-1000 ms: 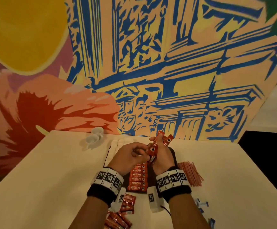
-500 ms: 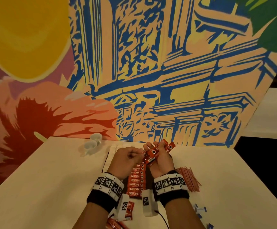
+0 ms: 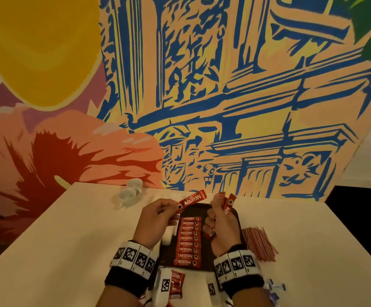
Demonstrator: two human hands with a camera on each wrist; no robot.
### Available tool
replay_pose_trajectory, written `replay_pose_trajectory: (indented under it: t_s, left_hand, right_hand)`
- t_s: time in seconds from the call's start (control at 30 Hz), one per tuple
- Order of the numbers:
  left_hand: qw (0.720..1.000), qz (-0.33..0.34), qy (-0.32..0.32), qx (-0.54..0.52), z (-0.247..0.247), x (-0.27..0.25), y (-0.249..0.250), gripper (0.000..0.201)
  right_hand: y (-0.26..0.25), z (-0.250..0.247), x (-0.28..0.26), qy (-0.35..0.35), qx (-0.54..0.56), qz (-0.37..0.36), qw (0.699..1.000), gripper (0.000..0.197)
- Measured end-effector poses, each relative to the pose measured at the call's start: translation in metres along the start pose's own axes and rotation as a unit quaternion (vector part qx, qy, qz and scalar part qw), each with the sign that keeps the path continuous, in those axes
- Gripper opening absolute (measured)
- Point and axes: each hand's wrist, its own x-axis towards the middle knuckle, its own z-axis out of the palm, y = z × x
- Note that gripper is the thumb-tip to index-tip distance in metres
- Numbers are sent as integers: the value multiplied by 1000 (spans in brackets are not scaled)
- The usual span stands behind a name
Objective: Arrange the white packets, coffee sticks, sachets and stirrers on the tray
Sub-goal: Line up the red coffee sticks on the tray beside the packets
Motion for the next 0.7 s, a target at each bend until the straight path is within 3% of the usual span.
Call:
replay_pose_trajectory:
  t_s: [0.13,0.43,0.53,0.63,0.7]
  left_hand:
    - [999,-21,-30,-12,7,-9,-16,6]
    - [997,-36,-67,-15,12,-9,-17,12]
    - [996,-49,-73,-23,13,-9,-15,11]
    - [992,-59,-108,7,9,-9,-13,15]
    - [990,-47,-126,40,5,-9,-10,22]
  right_hand:
    - [12,6,-7,-38,-56,25,997,32]
    - [-1,-1,-3,-11,-10,23,1000,25]
    - [-8,-5,1,-35,-11,28,999,23]
    - [-13,-10,3,-69,-116,-4,991,25]
    - [-17,-10,4,-89,-221,-38,971,22]
